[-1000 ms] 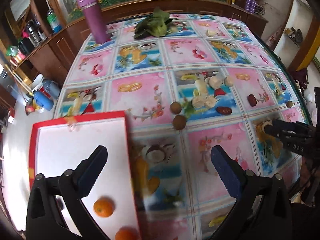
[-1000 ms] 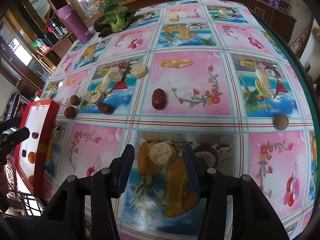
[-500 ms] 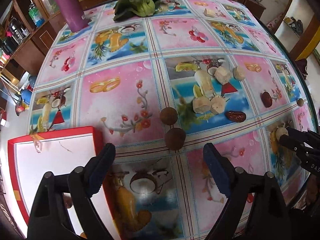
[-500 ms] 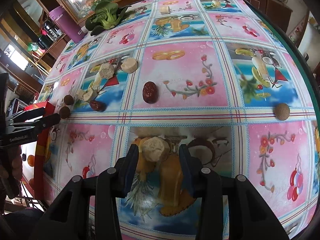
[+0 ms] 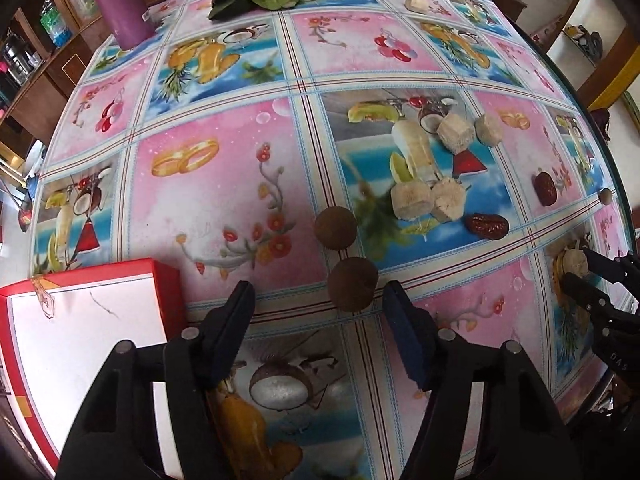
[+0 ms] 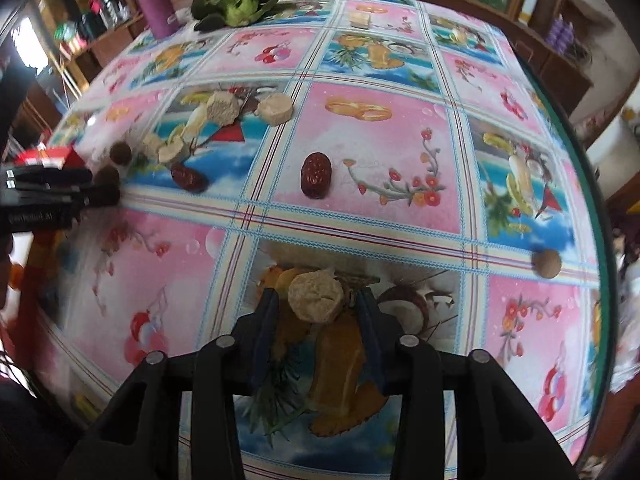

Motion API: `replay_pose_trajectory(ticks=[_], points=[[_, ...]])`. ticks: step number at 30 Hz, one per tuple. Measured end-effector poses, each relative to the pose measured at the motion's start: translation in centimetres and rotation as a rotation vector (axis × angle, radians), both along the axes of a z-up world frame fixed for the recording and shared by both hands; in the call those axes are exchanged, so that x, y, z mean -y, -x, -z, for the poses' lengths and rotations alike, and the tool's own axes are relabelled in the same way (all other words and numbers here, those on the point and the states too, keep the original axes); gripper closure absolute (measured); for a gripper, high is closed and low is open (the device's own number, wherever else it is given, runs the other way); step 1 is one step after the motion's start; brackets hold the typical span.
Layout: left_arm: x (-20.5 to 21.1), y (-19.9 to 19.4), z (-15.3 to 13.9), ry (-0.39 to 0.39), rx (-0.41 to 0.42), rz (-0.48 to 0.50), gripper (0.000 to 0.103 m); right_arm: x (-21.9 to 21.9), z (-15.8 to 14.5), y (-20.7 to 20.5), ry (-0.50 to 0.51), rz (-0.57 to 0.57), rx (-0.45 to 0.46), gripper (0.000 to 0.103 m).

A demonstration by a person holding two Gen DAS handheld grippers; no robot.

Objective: Organize fruits
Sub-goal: 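Lower the left gripper toward a brown round fruit while the right gripper approaches a white bun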

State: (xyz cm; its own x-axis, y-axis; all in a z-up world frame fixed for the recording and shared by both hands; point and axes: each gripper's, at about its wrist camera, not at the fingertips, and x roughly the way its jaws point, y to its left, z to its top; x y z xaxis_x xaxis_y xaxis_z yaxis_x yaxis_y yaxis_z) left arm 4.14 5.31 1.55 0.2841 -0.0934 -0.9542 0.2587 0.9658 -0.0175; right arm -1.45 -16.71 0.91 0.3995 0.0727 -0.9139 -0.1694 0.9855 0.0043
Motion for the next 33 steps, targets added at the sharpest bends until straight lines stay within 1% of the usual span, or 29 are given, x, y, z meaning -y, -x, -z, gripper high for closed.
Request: replay_pose_trajectory(ticks=[1, 2, 3, 5, 6, 12, 13, 14, 18, 21, 25, 29, 33], points=[[0.0, 0.0, 0.0, 0.002, 0.003, 0.002, 0.036, 0.0, 0.0, 0.0, -0.006, -0.005, 0.0, 0.072], [0.0, -0.1, 0.0, 0.003, 0.006, 0.001, 0.036, 0.0, 0.0, 0.0, -0.006, 0.0, -0.001, 0.075], [0.0, -0.2, 0.0, 0.004, 0.008, 0.0, 0.037, 0.1, 0.0, -0.1, -0.008, 0.006, 0.0, 0.076], [0.1, -0.3, 0.0, 0.006, 0.011, 0.0, 0.044, 0.3, 0.1, -0.2, -0.01, 0.005, 0.003, 0.076], [0.2, -0.3, -0.1, 0.007, 0.012, 0.004, 0.045, 0.1, 0.1, -0.4, -0.008, 0.003, 0.003, 0.076], [0.7, -0.2, -0.3, 0.008, 0.021, 0.025, 0.069, -0.1, 0.1, -0.1, -0.015, 0.005, 0.012, 0.076], [0.8, -0.2, -0.3, 0.007, 0.021, 0.028, 0.076, -0.1, 0.1, -0.1, -0.015, 0.006, 0.013, 0.076], [0.8, -0.1, -0.3, 0.01, 0.019, 0.031, 0.078, -0.1, 0.1, 0.0, -0.016, 0.007, 0.012, 0.076], [1.0, 0.3, -0.4, 0.018, 0.011, 0.034, 0.078, 0.3, 0.0, 0.1, -0.042, 0.026, 0.001, 0.076], [0.9, 0.8, -0.6, 0.034, 0.015, 0.03, 0.078, 1.0, -0.1, 0.4, -0.088, 0.053, -0.014, 0.076], [0.4, 2.0, -2.2, 0.073, 0.039, 0.026, 0.078, 1.6, -0.5, 0.8, -0.136, 0.085, -0.022, 0.076], [-0.9, 4.0, -4.4, 0.116, 0.073, 0.004, 0.078, 1.0, -1.7, 1.2, -0.161, 0.071, 0.004, 0.076], [-2.9, 6.4, -6.3, 0.134, 0.108, -0.04, 0.078, -1.1, -3.3, 1.3, -0.171, 0.011, 0.035, 0.076]])
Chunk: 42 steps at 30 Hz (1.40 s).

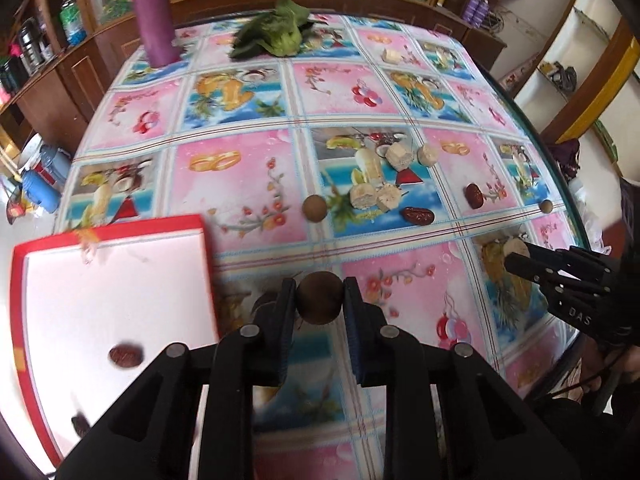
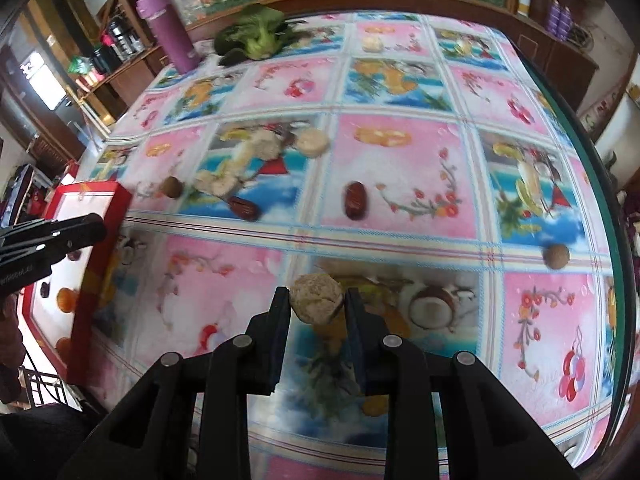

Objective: Organize fruits
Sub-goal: 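Lower the left gripper toward a brown round fruit while the right gripper approaches a white bun, then carry the brown fruit and white bun over the tray while opening both grippers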

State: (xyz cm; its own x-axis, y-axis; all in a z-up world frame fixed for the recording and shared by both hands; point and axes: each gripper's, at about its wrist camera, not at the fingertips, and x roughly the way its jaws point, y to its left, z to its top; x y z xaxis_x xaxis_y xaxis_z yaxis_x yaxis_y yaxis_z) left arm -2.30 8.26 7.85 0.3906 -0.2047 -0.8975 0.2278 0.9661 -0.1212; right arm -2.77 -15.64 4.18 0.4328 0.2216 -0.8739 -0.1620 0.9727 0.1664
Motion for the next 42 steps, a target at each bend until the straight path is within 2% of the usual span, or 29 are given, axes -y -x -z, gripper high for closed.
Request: replay_pose_trajectory(ticks=[4, 8, 14, 19, 24, 29, 31, 39, 42], points=[[-3.5, 2.9, -1.6, -0.004, 0.045, -0.08, 0.078, -3.5, -1.2, -0.6, -0.018, -0.09, 0.011, 0.076], [-8.5, 5.5, -2.2, -0.011, 0.056, -0.199, 0.078, -9.2, -2.1, -1.5, -0.018, -0.223, 0.028, 0.077], [-15.5, 8.7, -1.9, -0.005, 0.045, -0.365, 0.078, -19.2, -3.9, -1.7, -0.055, -0.421, 0.062, 0.077], [-19.3, 10.2, -1.2, -0.014, 0.035, -0.439, 0.078, -25.7, -3.6, -0.8, -0.05, -0.529, 0.058, 0.077], [-21.5, 10.1, -0.8, -0.031, 0.037, -0.442, 0.078, -30.4, -2.8, 0.9, -0.034, -0.62, 0.044, 0.077], [-23.1, 9.2, 0.1, -0.035, 0.019, -0.411, 0.078, -33.5, -1.6, 1.7, -0.009, -0.659, 0.009, 0.077], [-23.5, 9.0, 0.6, -0.015, 0.008, -0.394, 0.078, -34.1, -1.0, 1.9, 0.0, -0.652, -0.01, 0.077], [-23.8, 6.5, 2.1, -0.091, -0.008, -0.329, 0.078, -34.6, 0.8, 1.5, 0.016, -0.589, -0.102, 0.076], [-23.5, 6.0, 2.3, -0.083, -0.008, -0.31, 0.078, -34.9, 1.0, 2.1, 0.04, -0.583, -0.105, 0.076]])
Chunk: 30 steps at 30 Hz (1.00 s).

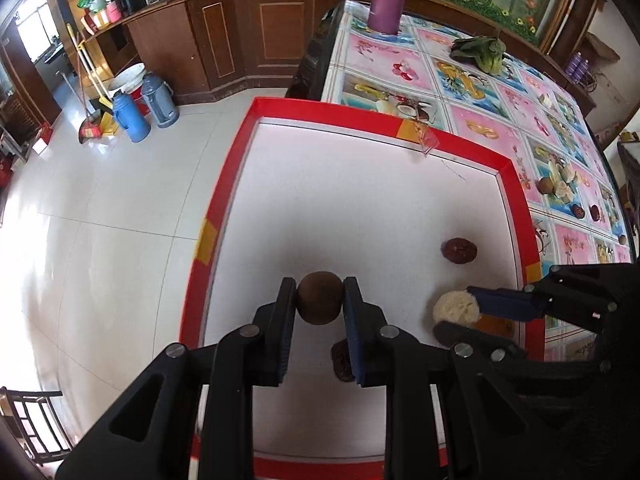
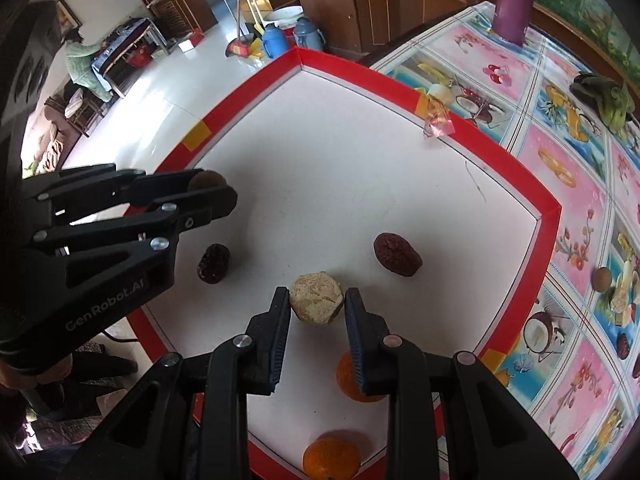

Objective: Organize fruits
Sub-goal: 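Carry the brown fruit and white bun over the tray while opening both grippers, then withdraw both open grippers from the tray back over the tablecloth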

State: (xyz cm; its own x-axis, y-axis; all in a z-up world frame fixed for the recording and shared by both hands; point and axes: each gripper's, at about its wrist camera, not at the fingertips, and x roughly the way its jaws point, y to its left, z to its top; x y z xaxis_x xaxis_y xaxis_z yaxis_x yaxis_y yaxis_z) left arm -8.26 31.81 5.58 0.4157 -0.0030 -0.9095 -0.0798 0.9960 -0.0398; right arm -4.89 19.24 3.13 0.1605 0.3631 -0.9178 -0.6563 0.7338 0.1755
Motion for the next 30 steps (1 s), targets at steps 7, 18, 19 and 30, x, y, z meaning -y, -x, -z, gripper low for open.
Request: replay_pose_trajectory(ticks=[7, 18, 19, 30], points=[[0.9, -1.0, 1.6, 0.008, -0.042, 0.046, 0.078, -0.3, 0.6, 0.3, 0.049, 0.005, 0.01, 0.076], [1.2, -2.5, 1.8, -0.011, -0.045, 0.071, 0.068, -0.2, 0.2, 0.4, 0.038, -0.027, -0.008, 0.057], [1.2, -2.5, 1.8, -0.006, -0.048, 0.072, 0.063, 0.1, -0.2, 0.3, 0.01, -0.024, -0.013, 0.057], [-1.2, -2.4, -1.1, 0.008, 0.001, -0.028, 0.051, 11.6, -4.5, -3.2, -0.2, 0.286, 0.032, 0.054]])
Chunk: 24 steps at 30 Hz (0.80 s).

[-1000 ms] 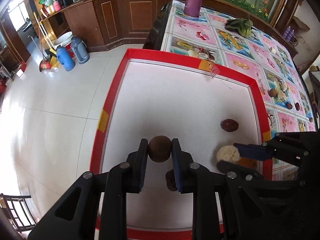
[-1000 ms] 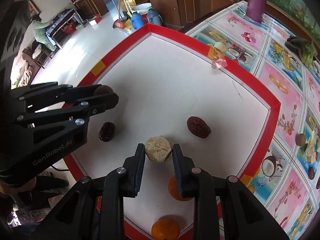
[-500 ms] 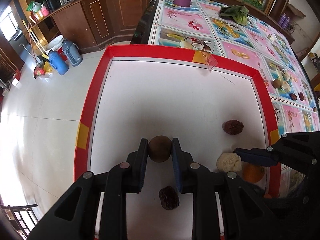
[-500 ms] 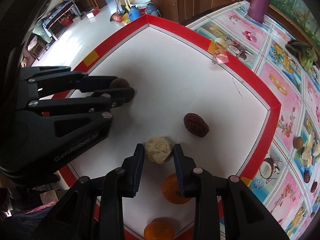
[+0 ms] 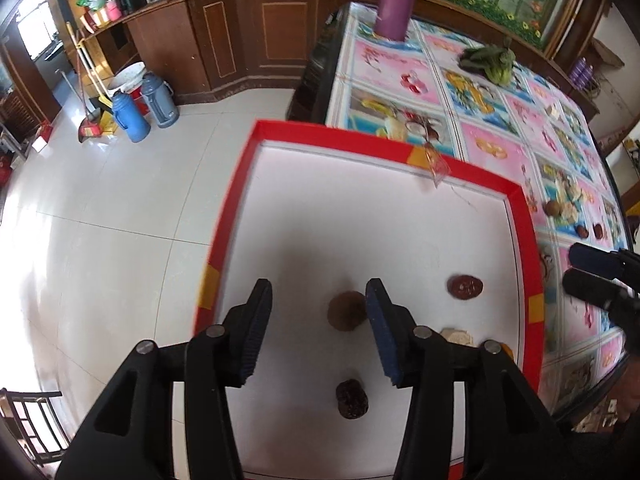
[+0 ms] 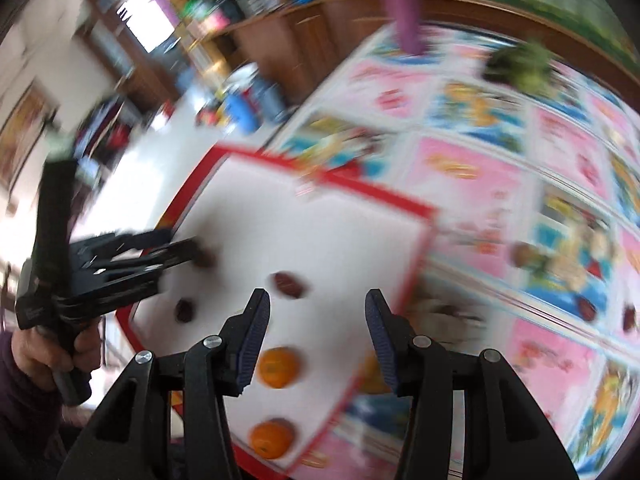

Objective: Organize fruits
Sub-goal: 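Withdraw both open grippers from the tray back over the tablecloth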

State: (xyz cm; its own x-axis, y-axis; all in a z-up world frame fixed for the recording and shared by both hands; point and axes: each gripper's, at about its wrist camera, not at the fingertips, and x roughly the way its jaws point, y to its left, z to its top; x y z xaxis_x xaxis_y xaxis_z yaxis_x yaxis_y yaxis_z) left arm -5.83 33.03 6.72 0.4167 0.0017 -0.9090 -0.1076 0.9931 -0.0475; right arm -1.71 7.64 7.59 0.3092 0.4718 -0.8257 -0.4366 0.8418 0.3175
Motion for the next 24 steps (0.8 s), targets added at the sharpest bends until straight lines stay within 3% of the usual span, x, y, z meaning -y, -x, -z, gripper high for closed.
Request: replay_pose_trajectory(ticks=[7, 10, 15, 19, 24], points=[[0.6, 0.1, -2.8, 0.051, 0.04, -0.05, 0.049, 12.0, -0.1, -2.0, -0.056, 0.301, -0.012, 0.054], [3.1, 0.4, -3.9, 0.061, 0.071, -0.016, 0.049, 17.2, 0.1, -1.6, -0.068, 0.41, -0.019, 0.054], [10.1, 0.0, -5.2, 0.029, 0.108, 0.121, 0.048, 24.9, 0.5, -0.5, -0.087, 0.574, -0.027, 0.053], [15.5, -0.9, -5.1, 0.047, 0.093, 0.199, 0.049, 28.5, 0.9, 0.1, -0.143, 0.631, -0.047, 0.053], [20.6, -1.4, -5.0, 0.072, 0.093, 0.22, 0.049, 31.2, 0.9, -0.9, -0.208, 0.587, -0.041, 0.053]])
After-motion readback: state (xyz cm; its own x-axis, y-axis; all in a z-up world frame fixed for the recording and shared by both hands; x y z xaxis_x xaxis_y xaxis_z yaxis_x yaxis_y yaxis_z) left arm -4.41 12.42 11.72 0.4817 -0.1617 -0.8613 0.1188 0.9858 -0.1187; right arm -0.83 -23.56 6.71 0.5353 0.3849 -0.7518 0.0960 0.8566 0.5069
